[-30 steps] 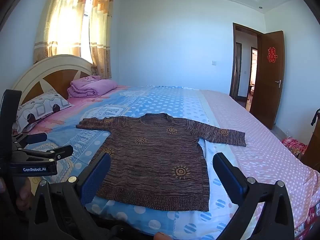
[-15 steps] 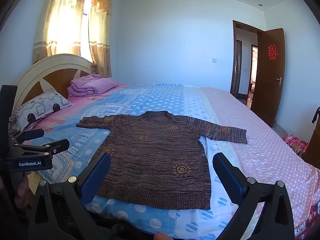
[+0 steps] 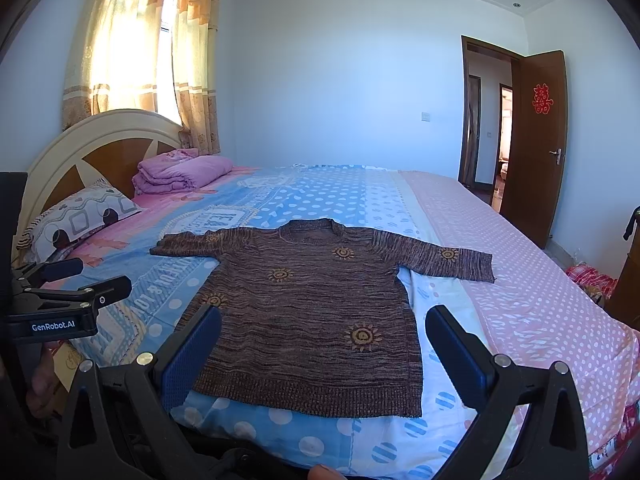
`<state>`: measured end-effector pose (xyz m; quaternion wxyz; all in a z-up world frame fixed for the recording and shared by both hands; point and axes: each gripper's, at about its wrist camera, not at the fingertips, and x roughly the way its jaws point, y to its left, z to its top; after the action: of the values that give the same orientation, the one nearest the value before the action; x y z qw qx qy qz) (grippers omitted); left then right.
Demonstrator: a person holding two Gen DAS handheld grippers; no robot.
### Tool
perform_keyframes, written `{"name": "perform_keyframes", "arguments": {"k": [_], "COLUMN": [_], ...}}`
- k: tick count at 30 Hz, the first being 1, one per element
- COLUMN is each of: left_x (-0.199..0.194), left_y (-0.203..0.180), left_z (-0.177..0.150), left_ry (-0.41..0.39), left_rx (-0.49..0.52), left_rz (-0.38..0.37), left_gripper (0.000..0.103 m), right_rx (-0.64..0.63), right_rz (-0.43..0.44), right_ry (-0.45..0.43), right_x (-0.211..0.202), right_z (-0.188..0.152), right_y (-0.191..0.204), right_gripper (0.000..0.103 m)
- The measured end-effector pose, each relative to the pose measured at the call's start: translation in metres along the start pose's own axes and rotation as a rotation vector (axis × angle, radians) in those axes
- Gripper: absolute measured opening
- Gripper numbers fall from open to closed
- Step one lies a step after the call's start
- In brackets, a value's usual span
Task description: Fold small clothes
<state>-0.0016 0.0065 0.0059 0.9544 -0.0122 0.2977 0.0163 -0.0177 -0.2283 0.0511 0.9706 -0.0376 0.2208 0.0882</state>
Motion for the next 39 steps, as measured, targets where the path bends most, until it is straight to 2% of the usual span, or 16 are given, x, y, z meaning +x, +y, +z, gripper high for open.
{"name": "perform_keyframes", "arguments": {"k": [39], "left_x": [0.0006], "left_y": [0.008], "left_z": [0.0016], "left_ry": [-0.018], "left_rx": [-0.009], "left_rz": [0.021], "left_gripper": [0.103], "right_rx": [-0.005], "right_rz": [0.013], "right_ry": [0.017], "right_x": [0.0026], "right_z": [-0.0022], "right_y": [0.0006], "right_gripper": [0.102]}}
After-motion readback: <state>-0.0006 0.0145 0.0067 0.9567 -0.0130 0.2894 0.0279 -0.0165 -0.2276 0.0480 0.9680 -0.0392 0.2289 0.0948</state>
